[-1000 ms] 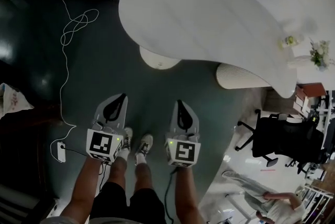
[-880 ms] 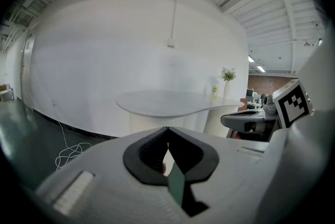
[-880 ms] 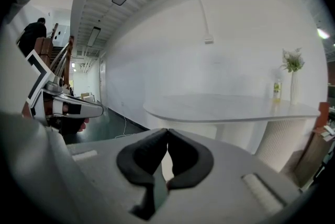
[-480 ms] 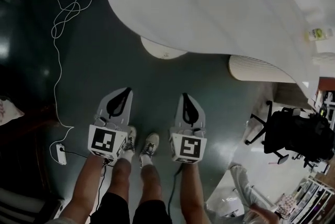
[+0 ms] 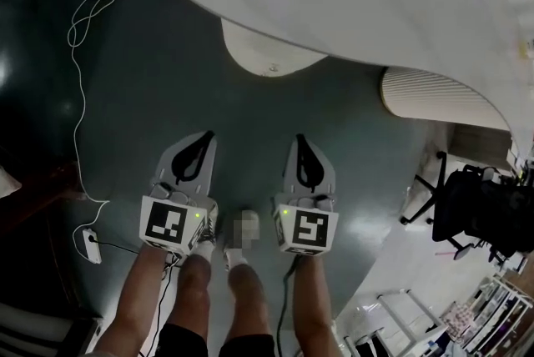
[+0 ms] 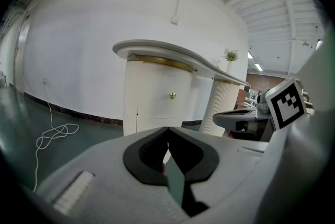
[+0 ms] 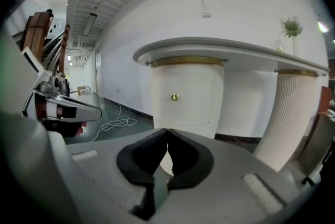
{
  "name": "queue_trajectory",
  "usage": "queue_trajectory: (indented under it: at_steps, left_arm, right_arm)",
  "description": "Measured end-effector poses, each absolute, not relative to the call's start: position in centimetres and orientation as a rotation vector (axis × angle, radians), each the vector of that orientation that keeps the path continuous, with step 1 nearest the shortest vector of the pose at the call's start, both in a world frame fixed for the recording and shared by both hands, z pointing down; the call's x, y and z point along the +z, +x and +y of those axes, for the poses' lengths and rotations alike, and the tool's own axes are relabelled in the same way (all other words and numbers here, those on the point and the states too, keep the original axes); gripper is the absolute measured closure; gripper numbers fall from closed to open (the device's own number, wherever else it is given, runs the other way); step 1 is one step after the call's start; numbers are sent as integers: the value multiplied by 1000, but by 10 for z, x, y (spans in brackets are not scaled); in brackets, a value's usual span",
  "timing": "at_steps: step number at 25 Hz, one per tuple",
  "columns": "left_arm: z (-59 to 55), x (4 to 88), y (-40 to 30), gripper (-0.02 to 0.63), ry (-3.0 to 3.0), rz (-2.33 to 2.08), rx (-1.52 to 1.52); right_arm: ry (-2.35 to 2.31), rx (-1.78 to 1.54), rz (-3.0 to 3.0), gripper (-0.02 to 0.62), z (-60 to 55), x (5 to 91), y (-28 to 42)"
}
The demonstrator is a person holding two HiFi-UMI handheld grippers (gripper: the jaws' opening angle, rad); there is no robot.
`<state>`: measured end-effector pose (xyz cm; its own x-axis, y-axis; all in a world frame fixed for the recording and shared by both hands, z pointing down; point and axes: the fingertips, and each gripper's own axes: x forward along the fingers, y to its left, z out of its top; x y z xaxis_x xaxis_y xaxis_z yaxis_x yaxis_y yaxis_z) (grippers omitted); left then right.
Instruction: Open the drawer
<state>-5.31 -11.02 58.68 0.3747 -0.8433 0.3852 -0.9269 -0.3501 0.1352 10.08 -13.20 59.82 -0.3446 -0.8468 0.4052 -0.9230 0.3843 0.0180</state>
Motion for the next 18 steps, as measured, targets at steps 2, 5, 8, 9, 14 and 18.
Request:
queue_trajectory:
  at_steps: [2,5,8,9,14,18]
  left_arm:
    - [-109,600,-51,595,2315,-1540,361]
    - [-112,619,-49,595,2323,-1533,354]
    - [-116,639,-50,595,2324,-1530,356]
    - [-117,645,-51,595,2328,-1529,361]
    - [-121,674,-52,595,2323,-1514,378]
    - [-124,686,-52,595,2321,-1495,403]
  right_arm:
    - [1537,309,-2294,591,-132,614,102]
    - [1547,321,-2289,591,-139,634,103]
    - [1546,326,-2279,591,-144,658,104]
    - [1539,324,-2277,591,-145,666,103]
    - [1518,334,-2274,591,-152,697,98]
    - [1514,329,-2273,591,-166,714,92]
